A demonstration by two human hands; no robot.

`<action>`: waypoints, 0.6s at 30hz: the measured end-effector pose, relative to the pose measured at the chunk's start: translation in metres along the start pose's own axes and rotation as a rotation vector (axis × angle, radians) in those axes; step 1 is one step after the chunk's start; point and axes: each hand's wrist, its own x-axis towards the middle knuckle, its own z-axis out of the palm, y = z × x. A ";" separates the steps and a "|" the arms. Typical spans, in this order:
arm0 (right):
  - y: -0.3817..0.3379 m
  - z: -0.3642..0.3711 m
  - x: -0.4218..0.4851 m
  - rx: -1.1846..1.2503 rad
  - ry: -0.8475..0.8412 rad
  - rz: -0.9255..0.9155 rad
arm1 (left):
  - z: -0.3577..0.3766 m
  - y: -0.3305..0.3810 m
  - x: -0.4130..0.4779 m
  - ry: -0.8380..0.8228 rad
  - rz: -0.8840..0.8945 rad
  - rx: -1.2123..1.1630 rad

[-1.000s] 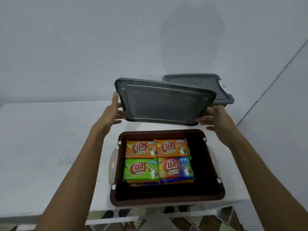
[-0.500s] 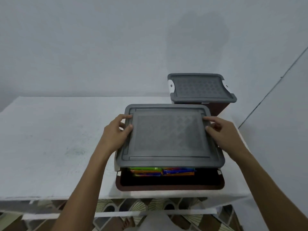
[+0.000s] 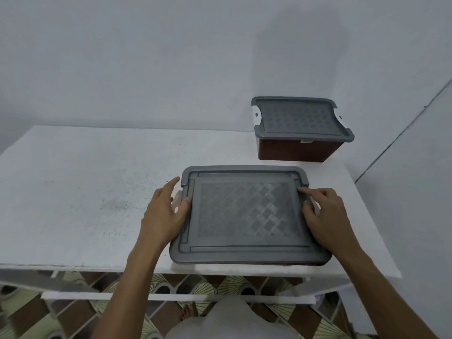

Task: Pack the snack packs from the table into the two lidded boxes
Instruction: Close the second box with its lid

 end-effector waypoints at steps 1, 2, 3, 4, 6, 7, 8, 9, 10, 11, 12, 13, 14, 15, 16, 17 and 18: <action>0.000 0.001 -0.003 0.002 -0.003 0.007 | -0.001 0.000 -0.002 -0.028 -0.026 -0.048; 0.001 0.001 -0.006 0.005 -0.009 0.016 | -0.001 0.002 -0.003 -0.055 -0.052 -0.083; 0.002 0.002 -0.009 0.014 -0.016 0.026 | -0.002 0.003 -0.004 -0.077 -0.077 -0.103; 0.003 0.002 -0.011 0.027 -0.023 0.037 | -0.002 0.006 -0.004 -0.089 -0.099 -0.113; 0.005 0.003 -0.011 0.037 -0.034 0.054 | -0.003 0.007 -0.004 -0.089 -0.126 -0.109; 0.005 0.003 -0.011 0.033 -0.041 0.062 | -0.002 0.007 -0.004 -0.086 -0.129 -0.096; 0.005 0.003 -0.011 0.032 -0.049 0.069 | -0.002 0.006 -0.004 -0.083 -0.126 -0.080; 0.005 0.003 -0.011 0.039 -0.058 0.075 | -0.002 0.004 -0.004 -0.082 -0.123 -0.065; 0.005 0.004 -0.011 0.050 -0.068 0.079 | -0.001 0.004 -0.004 -0.080 -0.123 -0.055; 0.005 0.004 -0.012 0.059 -0.074 0.080 | -0.001 0.003 -0.005 -0.077 -0.124 -0.048; 0.004 0.004 -0.013 0.065 -0.078 0.082 | -0.001 0.003 -0.005 -0.069 -0.128 -0.042; 0.004 0.004 -0.013 0.069 -0.079 0.084 | -0.001 0.003 -0.005 -0.059 -0.133 -0.032; 0.003 0.004 -0.013 0.072 -0.078 0.086 | 0.000 0.003 -0.006 -0.049 -0.141 -0.012; 0.003 0.004 -0.012 0.074 -0.077 0.085 | 0.000 0.004 -0.006 -0.040 -0.147 0.019; 0.002 0.004 -0.012 0.073 -0.075 0.083 | 0.000 0.005 -0.007 -0.029 -0.151 0.059; 0.002 0.004 -0.012 0.073 -0.072 0.079 | 0.001 0.006 -0.008 -0.010 -0.146 0.108; 0.001 0.004 -0.011 0.072 -0.068 0.076 | 0.002 0.007 -0.009 0.015 -0.134 0.157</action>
